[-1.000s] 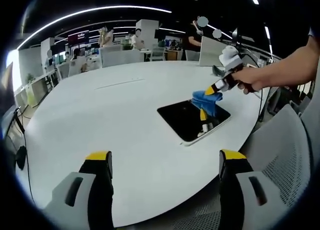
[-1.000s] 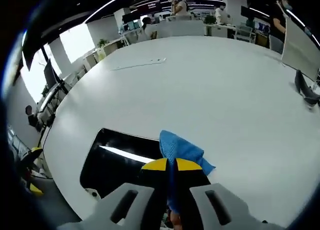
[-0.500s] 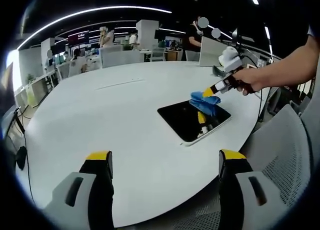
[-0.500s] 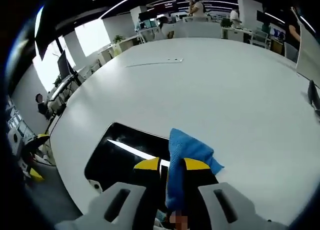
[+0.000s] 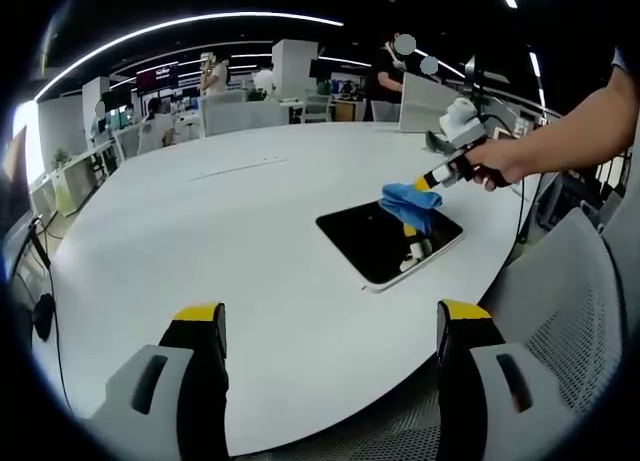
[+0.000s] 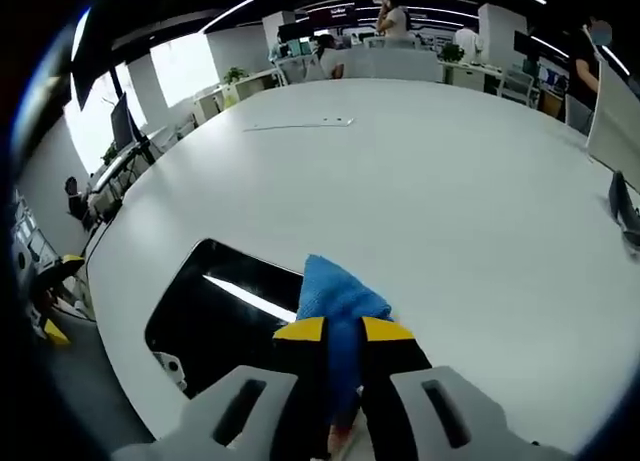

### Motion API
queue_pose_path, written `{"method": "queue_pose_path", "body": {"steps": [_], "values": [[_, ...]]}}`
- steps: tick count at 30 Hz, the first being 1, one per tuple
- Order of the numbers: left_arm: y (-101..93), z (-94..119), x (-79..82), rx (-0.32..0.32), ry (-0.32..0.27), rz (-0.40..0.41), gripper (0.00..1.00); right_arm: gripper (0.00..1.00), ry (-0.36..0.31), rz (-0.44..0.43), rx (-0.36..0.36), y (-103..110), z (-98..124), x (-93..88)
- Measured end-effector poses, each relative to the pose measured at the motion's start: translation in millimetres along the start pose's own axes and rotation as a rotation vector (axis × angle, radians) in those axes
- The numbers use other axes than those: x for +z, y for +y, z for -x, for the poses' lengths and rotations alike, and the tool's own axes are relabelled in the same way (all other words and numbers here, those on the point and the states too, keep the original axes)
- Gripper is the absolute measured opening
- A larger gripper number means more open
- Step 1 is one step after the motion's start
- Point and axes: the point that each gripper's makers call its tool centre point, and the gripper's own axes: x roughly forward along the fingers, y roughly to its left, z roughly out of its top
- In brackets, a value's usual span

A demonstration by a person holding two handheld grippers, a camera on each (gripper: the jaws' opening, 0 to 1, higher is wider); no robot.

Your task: Wipe the mirror surface with the cleaning cloth until all visible marks leave the cleaned area.

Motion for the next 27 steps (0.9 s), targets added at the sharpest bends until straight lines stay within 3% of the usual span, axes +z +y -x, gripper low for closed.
{"method": "queue_pose_path", "body": {"steps": [5, 10, 16, 27], "values": [[0.4, -0.3, -0.5, 0.001, 0.003, -0.002, 0.85, 0.12, -0.022, 0.015, 0.028, 14.7, -0.3, 7.1], [0.8, -0.5, -0.7, 0.002, 0.003, -0.002, 0.85, 0.15, 0.009, 0.034, 0.020, 13.9, -9.0, -1.3], [0.6, -0.2, -0.4, 0.003, 0.005, -0.003, 0.84, 0.07, 0.024, 0.043, -0.020, 13.8, -13.7, -1.8], [1.4, -1.2, -1.5, 0.001, 0.005, -0.003, 0.85, 0.00, 0.035, 0.003, 0.008, 37.2, -24.6, 8.5]]}}
